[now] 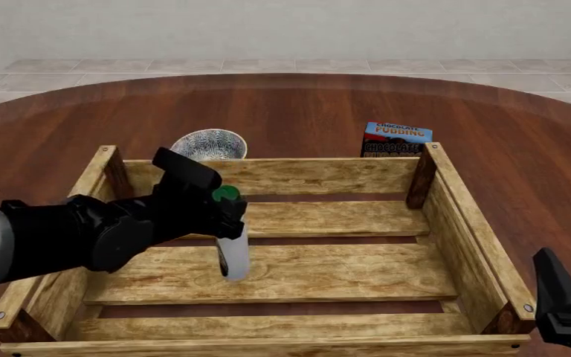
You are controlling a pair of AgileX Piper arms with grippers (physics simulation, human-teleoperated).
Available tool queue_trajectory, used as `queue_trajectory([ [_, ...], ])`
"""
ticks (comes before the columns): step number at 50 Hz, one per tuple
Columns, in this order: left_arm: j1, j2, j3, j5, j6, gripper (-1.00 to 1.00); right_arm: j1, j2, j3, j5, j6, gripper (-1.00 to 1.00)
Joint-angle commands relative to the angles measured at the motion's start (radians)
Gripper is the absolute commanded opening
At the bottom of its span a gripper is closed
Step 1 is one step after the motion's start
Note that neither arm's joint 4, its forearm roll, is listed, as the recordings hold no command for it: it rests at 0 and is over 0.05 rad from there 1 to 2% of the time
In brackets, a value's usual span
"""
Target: Pick up the salad dressing and put it in the tray.
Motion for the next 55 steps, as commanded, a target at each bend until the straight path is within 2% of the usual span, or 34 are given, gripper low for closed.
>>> queue_trajectory([
  [1,0.004,0.007,0.011,-0.009,0.014,-1.00,-0.001,0.000,0.000,0.000,0.000,1.00],
  [19,0.019,0.013,0.016,-0.011,0.039,-1.00,0.000,0.003,0.000,-0.003,-0.002,1.00],
  [20,0.018,0.014,0.018,-0.016,0.047,1.00,0.000,0.002,0.000,-0.002,-0.002,1.00],
  [55,0.028,-0.026,0.003,0.018,0.083,1.00,0.003,0.006,0.000,-0.006,0.001,1.00],
])
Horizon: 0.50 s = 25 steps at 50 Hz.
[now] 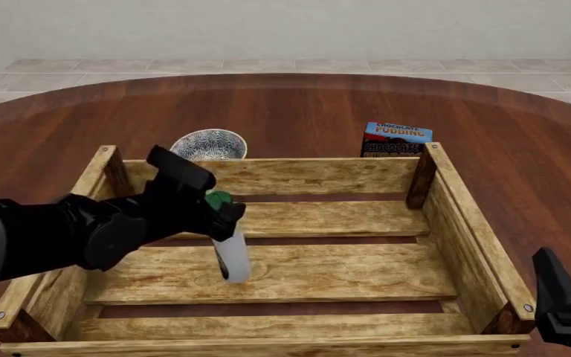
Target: Pick up the salad dressing and put it in the tray.
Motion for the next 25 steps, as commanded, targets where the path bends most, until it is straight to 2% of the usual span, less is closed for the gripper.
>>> queue_trajectory([
  [1,-0.004,-0.014,-0.005,0.009,0.011,1.00,0.000,0.000,0.000,0.000,0.002,1.00],
  [25,-0.014,-0.049,-0.002,0.019,0.029,1.00,-0.002,-0.011,0.000,0.009,0.004,1.00],
])
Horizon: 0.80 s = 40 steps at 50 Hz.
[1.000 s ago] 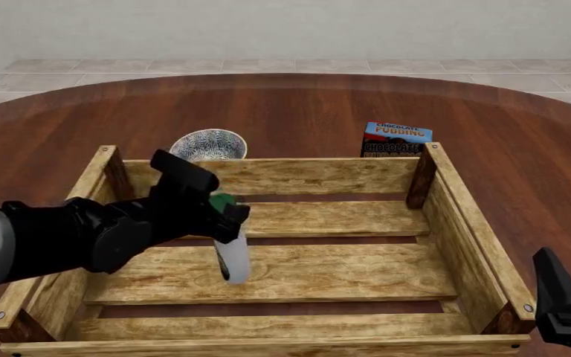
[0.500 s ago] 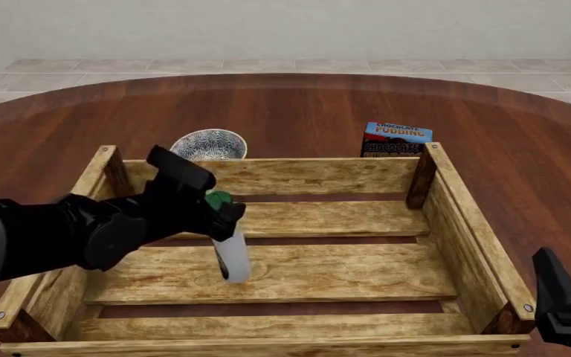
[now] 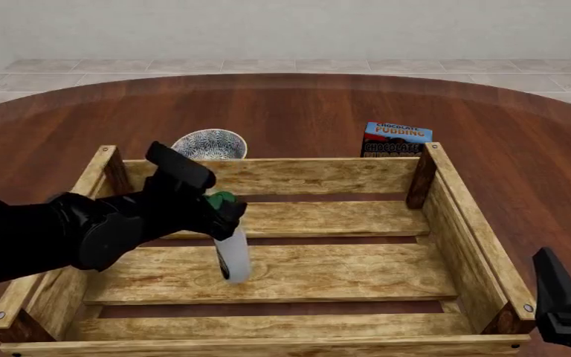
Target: Pick up the salad dressing and put it in the tray.
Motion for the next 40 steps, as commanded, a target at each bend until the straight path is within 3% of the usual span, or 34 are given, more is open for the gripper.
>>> queue_trajectory([
  [1,-0.004,-0.019,-0.001,0.007,0.009,1.00,0.000,-0.006,0.000,0.006,0.001,1.00],
  [40,-0.015,-0.046,-0.005,0.020,0.030,1.00,-0.001,-0.008,0.000,0.006,0.000,1.00],
])
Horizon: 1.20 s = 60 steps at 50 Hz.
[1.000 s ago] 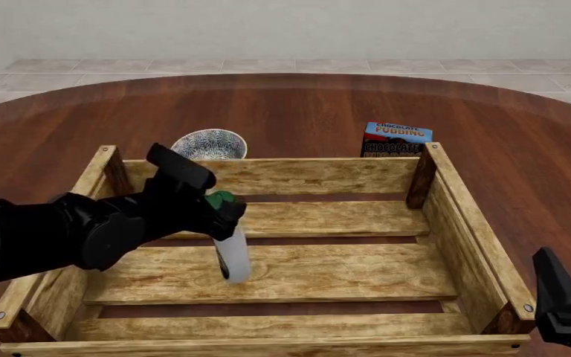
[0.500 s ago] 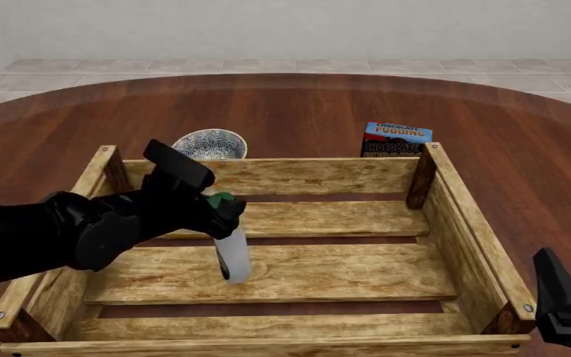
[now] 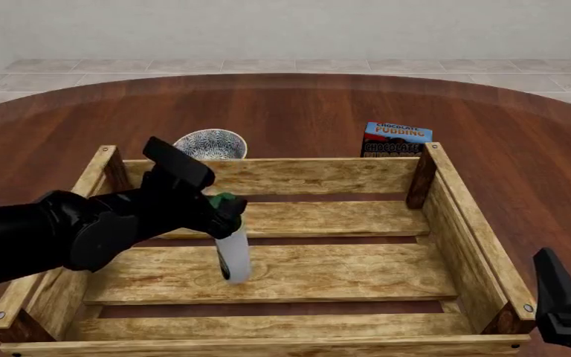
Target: Pick up the salad dressing and put it in the tray.
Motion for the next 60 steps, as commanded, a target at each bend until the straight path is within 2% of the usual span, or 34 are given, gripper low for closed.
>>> queue_trajectory([
  [1,-0.005,-0.012,-0.005,0.007,0.007,1.00,0.000,-0.001,0.000,0.000,0.000,1.00],
  [60,-0.043,-0.116,-0.038,0.093,0.044,1.00,0.000,-0.003,0.000,0.003,0.000,1.00],
])
